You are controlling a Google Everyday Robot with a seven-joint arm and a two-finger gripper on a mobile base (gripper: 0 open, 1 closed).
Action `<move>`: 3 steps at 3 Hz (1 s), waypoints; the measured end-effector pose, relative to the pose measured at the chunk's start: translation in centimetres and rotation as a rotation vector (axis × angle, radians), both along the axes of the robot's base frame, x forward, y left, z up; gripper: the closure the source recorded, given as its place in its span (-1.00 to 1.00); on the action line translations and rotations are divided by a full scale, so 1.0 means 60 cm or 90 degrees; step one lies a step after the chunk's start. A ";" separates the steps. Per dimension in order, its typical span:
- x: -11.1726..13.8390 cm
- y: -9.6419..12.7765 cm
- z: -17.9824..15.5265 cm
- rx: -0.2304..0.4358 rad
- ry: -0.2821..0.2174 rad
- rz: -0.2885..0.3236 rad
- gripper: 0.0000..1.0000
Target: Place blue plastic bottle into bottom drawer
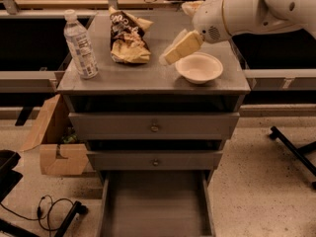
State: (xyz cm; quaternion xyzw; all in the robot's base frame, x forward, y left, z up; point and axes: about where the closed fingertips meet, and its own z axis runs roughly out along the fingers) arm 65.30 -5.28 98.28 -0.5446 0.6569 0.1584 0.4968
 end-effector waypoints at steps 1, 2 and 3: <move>-0.001 0.000 0.000 -0.001 0.000 0.000 -1.00; 0.033 0.025 -0.016 0.021 0.026 0.003 -1.00; 0.099 0.103 -0.052 0.082 0.040 0.025 -1.00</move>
Offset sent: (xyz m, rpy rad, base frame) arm 0.0539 0.0339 -0.0244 0.0894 0.1038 0.0018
